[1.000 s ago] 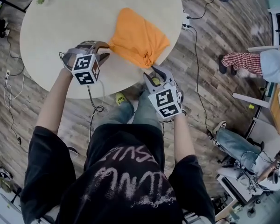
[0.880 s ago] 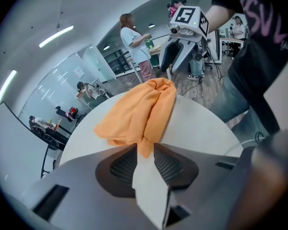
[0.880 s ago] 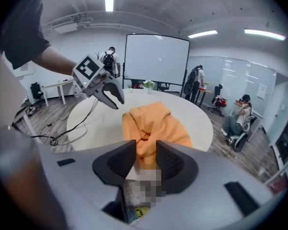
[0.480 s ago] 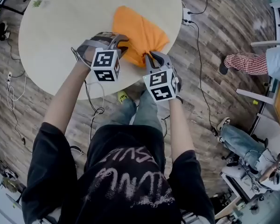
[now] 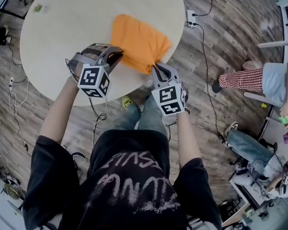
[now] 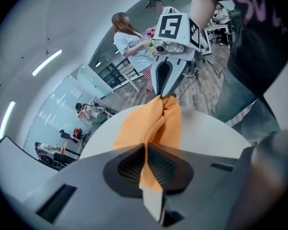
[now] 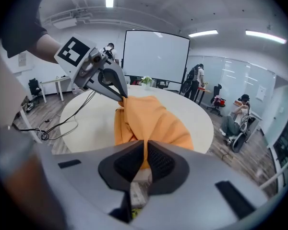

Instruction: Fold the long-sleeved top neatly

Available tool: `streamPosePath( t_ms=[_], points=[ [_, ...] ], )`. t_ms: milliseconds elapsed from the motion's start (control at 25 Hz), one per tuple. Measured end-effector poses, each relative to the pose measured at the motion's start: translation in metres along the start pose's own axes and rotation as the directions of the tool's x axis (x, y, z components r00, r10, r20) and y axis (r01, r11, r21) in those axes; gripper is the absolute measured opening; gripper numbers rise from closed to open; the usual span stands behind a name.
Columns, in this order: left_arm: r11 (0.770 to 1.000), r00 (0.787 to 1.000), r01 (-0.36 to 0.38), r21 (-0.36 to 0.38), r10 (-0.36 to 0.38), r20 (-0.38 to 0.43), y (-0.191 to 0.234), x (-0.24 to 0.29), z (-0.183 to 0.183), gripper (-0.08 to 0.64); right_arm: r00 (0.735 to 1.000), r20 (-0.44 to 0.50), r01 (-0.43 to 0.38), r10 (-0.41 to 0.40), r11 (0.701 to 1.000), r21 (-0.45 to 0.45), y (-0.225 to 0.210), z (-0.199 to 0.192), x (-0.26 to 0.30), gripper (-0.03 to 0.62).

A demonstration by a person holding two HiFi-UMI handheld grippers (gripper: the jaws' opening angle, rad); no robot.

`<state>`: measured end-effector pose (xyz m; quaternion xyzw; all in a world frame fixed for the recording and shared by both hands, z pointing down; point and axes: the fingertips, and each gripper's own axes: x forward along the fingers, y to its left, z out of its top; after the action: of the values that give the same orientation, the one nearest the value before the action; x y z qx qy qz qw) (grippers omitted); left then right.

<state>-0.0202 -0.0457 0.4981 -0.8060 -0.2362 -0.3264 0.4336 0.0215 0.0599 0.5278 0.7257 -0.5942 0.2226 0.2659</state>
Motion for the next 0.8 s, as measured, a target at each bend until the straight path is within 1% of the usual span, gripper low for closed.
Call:
streamPosePath(
  t_ms=[80, 200, 360, 440, 520, 600, 680, 720, 800],
  points=[
    [0.999, 0.999, 0.042, -0.009, -0.042, -0.01, -0.013, 0.005, -0.009, 0.029, 1.0, -0.017, -0.009, 0.008, 1.0, -0.022, 0.004, -0.005, 0.003, 0.026],
    [0.995, 0.996, 0.08, -0.052, -0.081, -0.02, -0.03, 0.012, -0.021, 0.029, 0.999, -0.042, -0.018, 0.015, 0.998, -0.065, 0.012, -0.013, 0.006, 0.034],
    [0.991, 0.991, 0.12, -0.051, -0.123, -0.052, -0.051, 0.025, -0.032, 0.031, 0.997, -0.069, -0.044, 0.041, 0.998, -0.048, 0.024, -0.027, 0.009, 0.044],
    [0.99, 0.99, 0.125, -0.062, -0.129, -0.056, -0.056, 0.027, -0.034, 0.034, 0.996, -0.075, -0.052, 0.049, 0.998, -0.045, 0.031, -0.032, 0.01, 0.043],
    [0.988, 0.99, 0.128, -0.089, -0.132, -0.041, -0.055, 0.025, -0.035, 0.04, 0.996, -0.067, -0.067, 0.065, 0.997, -0.029, 0.035, -0.033, 0.01, 0.043],
    [0.983, 0.989, 0.142, -0.119, -0.145, -0.022, -0.052, 0.018, -0.036, 0.055, 0.994, -0.045, -0.095, 0.095, 0.995, 0.01, 0.035, -0.03, 0.004, 0.045],
    [0.979, 0.987, 0.157, -0.133, -0.16, -0.011, -0.047, 0.009, -0.037, 0.076, 0.993, -0.013, -0.113, 0.113, 0.993, 0.038, 0.028, -0.024, -0.009, 0.063],
    [0.978, 0.986, 0.161, -0.135, -0.164, -0.01, -0.043, 0.004, -0.039, 0.089, 0.994, 0.002, -0.107, 0.107, 0.993, 0.04, 0.021, -0.019, -0.015, 0.067],
    [0.977, 0.987, 0.158, -0.143, -0.162, -0.014, -0.032, -0.006, -0.044, 0.092, 0.997, 0.021, -0.071, 0.07, 0.997, 0.034, 0.002, -0.01, -0.023, 0.066]
  ],
)
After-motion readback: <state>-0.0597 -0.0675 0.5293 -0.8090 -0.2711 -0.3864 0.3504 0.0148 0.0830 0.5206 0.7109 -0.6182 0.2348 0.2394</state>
